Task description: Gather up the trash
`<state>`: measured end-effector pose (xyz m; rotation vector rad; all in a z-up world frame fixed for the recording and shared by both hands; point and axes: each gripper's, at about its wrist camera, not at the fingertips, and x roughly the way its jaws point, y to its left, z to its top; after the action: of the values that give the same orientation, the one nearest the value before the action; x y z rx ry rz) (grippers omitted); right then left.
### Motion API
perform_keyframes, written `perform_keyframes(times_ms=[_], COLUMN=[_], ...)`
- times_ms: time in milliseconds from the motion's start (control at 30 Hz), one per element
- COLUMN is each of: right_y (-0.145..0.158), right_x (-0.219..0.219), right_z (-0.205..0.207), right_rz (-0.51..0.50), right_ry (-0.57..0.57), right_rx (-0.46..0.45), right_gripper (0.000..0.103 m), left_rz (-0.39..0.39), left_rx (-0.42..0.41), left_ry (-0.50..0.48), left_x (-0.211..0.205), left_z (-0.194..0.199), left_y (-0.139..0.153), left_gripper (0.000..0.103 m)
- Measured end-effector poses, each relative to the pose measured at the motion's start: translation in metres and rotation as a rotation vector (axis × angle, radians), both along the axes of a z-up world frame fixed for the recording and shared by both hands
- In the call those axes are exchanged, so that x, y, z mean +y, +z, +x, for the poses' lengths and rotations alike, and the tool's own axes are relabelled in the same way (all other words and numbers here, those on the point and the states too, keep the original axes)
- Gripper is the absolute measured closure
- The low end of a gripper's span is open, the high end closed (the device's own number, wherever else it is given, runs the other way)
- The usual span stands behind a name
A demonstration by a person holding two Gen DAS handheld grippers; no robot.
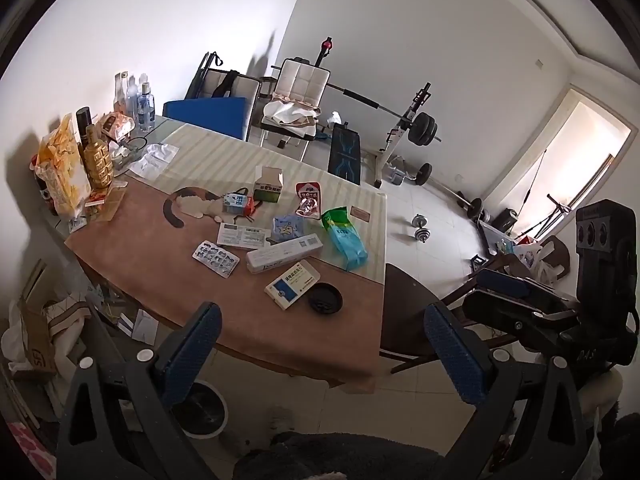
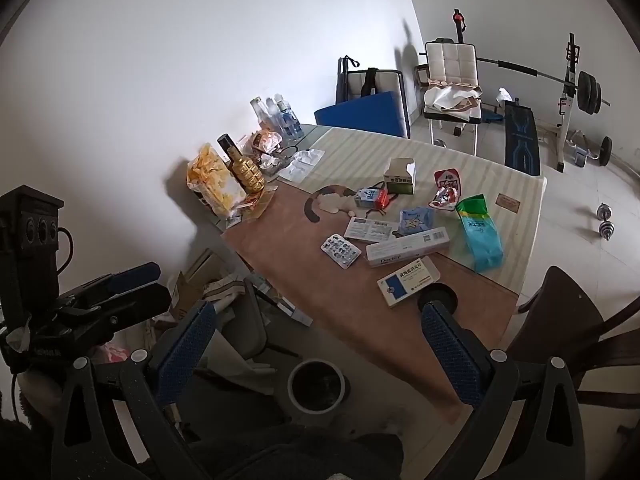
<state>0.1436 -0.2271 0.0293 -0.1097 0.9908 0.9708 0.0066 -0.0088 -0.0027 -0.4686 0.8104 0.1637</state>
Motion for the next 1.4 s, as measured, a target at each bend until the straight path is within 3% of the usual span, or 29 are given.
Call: perform_keyframes(times_ms=[400,1400], right_y=[-0.003,-0.007], right_x=[0.008,0.002], right_z=[0.020,0.021], right_rz=[0.008,0.010], right_ry=[0.016,0.012], right_rx=[0.025,0.028], right_gripper=[0.000,0.000], left_rz=[-0.003,-0.021], left_rx=[0.004,-0.007], left_ry=[0.000,-0.020], left_x=[0.001,-0.004], left_z=[0.004,0.001], left_y=[0.001,0.000], left_gripper=[0.000,0.000])
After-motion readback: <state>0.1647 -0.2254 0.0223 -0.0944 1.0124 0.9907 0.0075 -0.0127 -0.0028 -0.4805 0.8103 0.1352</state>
